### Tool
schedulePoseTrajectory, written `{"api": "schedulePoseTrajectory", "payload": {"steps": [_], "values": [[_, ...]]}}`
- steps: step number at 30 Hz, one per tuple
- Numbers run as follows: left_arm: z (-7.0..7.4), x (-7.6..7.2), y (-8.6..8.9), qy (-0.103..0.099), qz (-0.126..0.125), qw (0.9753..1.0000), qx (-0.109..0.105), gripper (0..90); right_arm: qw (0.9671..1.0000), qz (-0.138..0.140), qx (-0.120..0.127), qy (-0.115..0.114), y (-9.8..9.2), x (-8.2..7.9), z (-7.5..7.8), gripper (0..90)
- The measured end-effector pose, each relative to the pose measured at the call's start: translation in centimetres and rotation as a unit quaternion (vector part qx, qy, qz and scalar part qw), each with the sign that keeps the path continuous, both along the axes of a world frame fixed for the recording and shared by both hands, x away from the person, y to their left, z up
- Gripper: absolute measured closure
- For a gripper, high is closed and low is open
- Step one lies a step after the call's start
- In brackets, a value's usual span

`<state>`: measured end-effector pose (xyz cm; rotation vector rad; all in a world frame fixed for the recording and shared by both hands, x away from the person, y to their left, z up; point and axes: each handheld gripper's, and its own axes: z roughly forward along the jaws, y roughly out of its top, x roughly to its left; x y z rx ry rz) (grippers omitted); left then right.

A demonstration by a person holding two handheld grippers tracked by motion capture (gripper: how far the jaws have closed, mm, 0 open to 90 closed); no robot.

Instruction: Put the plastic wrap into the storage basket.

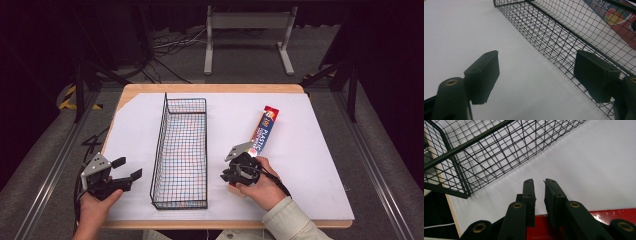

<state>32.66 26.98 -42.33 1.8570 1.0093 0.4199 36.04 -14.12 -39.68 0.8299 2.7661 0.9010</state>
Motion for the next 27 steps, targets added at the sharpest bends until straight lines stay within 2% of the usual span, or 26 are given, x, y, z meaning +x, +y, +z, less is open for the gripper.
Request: {"api": "schedulePoseTrajectory", "payload": {"steps": [5,9,15,21,27], "values": [[0.0,0.0,0.0,0.001,0.002,1.0,0.0,21.5,0.9997,0.006,-0.018,0.018,0.7,0.1,0.0,80.0],[0.0,0.0,0.0,0.0,0.0,1.0,-0.001,21.5,0.999,0.014,-0.036,0.024,1.1,0.1,0.0,86.5],[-0.1,0.0,0.1,0.0,0.0,1.0,-0.005,21.4,0.9975,0.019,-0.058,0.036,1.3,0.0,0.4,90.0],[0.0,-0.1,0.2,-0.001,0.001,1.0,-0.008,21.2,0.9949,0.025,-0.082,0.053,0.8,-0.2,0.8,90.0],[0.0,0.0,0.1,-0.001,-0.002,1.0,-0.004,21.2,0.9934,0.023,-0.087,0.072,-0.2,-0.6,1.3,90.0]]}}
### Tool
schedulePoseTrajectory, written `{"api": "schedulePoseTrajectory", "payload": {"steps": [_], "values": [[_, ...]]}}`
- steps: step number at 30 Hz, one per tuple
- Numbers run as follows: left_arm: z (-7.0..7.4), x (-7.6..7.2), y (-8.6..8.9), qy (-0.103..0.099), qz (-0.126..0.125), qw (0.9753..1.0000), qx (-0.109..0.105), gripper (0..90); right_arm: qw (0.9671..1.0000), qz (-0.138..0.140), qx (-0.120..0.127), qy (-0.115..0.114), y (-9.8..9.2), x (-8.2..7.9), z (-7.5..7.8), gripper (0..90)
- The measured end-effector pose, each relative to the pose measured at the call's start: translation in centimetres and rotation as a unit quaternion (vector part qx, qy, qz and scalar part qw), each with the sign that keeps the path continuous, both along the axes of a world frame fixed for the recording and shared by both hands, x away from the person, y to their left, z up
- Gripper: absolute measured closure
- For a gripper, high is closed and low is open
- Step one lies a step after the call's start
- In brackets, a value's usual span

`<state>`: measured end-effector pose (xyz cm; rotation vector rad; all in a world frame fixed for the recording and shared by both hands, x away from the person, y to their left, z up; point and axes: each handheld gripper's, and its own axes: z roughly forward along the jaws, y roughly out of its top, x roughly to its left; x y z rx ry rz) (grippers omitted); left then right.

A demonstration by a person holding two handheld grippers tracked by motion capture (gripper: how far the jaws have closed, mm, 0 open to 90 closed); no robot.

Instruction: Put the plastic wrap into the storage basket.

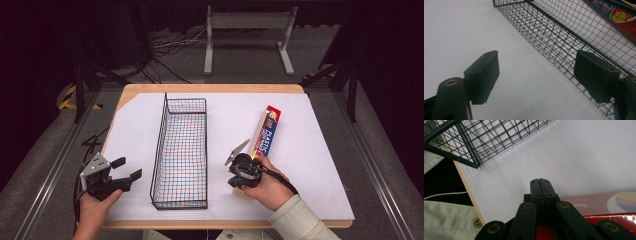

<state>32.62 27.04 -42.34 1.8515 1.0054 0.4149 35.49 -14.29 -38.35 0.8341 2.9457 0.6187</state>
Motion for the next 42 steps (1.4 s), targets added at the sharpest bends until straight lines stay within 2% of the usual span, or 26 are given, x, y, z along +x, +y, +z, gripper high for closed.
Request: {"api": "schedulePoseTrajectory", "payload": {"steps": [3,5,13,23,29,35,37,42], "values": [[0.0,0.0,0.0,0.0,-0.001,1.0,0.001,21.2,0.9997,-0.003,-0.017,0.014,-0.4,-0.1,-0.2,90.0],[0.0,0.0,0.0,-0.001,0.0,1.0,0.0,21.3,0.9997,-0.002,-0.016,0.02,-0.7,-0.1,-0.2,90.0],[0.0,0.0,0.0,0.0,0.001,1.0,-0.002,21.3,0.9984,-0.003,-0.042,0.038,-1.5,-0.6,-0.2,90.0],[0.1,0.0,0.0,-0.002,0.001,1.0,0.002,21.2,0.9948,-0.016,-0.079,0.062,-3.3,-1.3,-0.2,90.0],[0.0,0.0,0.0,0.0,0.002,1.0,0.001,21.2,0.992,-0.035,-0.101,0.066,-4.8,-1.7,-0.3,90.0],[0.0,0.1,-0.1,0.001,0.001,1.0,-0.001,21.3,0.9899,-0.057,-0.108,0.072,-6.6,-1.9,-0.2,90.0],[0.0,0.2,-0.4,0.002,0.003,1.0,0.007,21.4,0.989,-0.066,-0.11,0.073,-7.3,-2.1,-0.2,90.0],[0.0,0.5,-0.4,0.003,0.003,1.0,0.004,21.5,0.9888,-0.083,-0.102,0.071,-8.8,-2.2,0.0,90.0]]}}
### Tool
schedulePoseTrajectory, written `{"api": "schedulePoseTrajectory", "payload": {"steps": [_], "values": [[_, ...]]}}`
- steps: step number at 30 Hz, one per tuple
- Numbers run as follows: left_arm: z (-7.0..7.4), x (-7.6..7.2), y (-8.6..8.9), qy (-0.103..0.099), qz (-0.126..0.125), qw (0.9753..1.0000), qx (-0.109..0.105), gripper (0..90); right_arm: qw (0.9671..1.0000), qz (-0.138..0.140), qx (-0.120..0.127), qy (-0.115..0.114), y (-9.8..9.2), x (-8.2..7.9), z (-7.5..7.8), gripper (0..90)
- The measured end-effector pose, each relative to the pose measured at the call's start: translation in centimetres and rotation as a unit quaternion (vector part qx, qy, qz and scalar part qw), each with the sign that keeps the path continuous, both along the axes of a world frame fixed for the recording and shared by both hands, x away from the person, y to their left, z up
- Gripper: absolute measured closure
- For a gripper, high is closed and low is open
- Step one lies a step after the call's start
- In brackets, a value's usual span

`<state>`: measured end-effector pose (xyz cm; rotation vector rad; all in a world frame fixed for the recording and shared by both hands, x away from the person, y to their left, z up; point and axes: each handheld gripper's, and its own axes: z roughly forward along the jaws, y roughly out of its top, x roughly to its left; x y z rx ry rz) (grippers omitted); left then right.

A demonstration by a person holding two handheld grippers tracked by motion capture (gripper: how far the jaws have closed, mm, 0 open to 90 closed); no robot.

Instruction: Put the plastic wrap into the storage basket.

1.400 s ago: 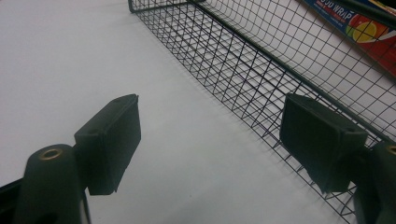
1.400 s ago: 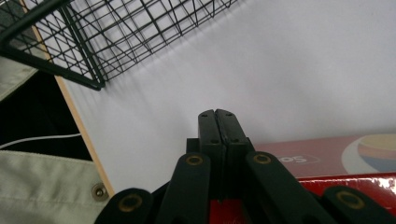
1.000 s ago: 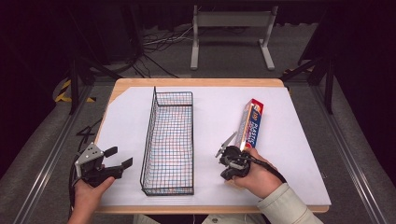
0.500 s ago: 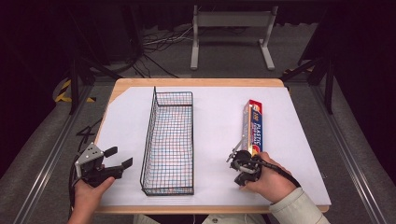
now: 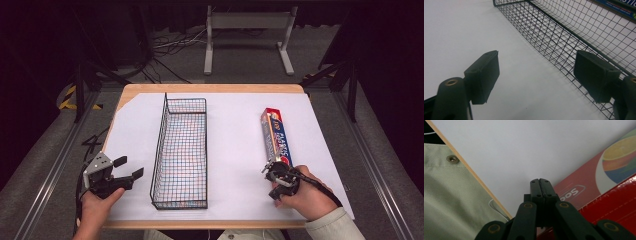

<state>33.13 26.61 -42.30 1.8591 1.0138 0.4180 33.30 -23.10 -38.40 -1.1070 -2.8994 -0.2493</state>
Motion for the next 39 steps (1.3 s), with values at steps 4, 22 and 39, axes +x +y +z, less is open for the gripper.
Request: {"api": "schedulePoseTrajectory", "payload": {"steps": [4,22,39], "values": [[0.0,0.2,-0.2,0.001,-0.002,1.0,0.002,21.4,0.9998,-0.021,0.001,-0.002,-1.2,-0.2,0.1,90.0],[-0.1,0.2,-0.2,0.003,-0.001,1.0,0.001,21.5,0.9974,-0.068,-0.016,-0.019,-4.7,-0.4,0.3,90.0],[0.0,0.3,-0.2,0.003,-0.002,1.0,0.001,21.5,0.9771,-0.035,0.151,-0.146,-5.2,-2.0,3.2,63.2]]}}
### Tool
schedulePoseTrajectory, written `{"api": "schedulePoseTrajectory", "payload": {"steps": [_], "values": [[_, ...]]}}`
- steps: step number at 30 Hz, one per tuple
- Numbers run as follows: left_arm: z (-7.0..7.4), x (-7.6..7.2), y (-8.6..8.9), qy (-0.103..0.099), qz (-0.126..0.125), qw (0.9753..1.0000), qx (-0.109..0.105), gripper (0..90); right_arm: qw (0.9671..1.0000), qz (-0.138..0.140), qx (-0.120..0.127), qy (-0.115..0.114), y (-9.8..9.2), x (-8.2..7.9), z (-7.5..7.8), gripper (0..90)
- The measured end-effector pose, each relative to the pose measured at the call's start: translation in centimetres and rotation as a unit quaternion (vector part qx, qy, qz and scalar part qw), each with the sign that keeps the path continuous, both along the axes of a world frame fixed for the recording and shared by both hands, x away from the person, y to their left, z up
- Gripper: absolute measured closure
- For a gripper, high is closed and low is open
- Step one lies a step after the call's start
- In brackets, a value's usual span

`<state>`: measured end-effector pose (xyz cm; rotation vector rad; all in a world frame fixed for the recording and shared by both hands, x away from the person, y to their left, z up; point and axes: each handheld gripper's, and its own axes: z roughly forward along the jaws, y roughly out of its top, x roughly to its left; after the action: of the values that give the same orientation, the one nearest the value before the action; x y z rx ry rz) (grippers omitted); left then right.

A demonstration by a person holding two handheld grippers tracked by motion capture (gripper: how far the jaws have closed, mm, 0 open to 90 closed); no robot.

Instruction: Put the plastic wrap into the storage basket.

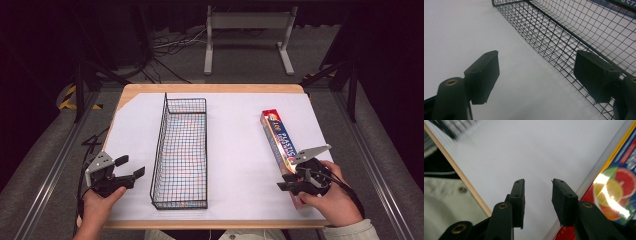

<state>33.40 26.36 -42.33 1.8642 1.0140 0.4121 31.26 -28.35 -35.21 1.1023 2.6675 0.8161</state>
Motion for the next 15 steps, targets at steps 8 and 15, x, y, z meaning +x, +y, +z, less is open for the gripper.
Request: {"api": "schedulePoseTrajectory", "payload": {"steps": [8,15], "values": [[0.1,-0.2,0.1,-0.003,0.004,1.0,-0.006,21.5,0.9898,-0.027,0.102,-0.096,-1.2,-0.9,1.6,60.0],[0.2,-0.3,0.2,-0.011,0.004,0.9999,-0.002,21.5,0.9728,-0.06,0.137,-0.177,-2.5,-1.3,1.4,57.1]]}}
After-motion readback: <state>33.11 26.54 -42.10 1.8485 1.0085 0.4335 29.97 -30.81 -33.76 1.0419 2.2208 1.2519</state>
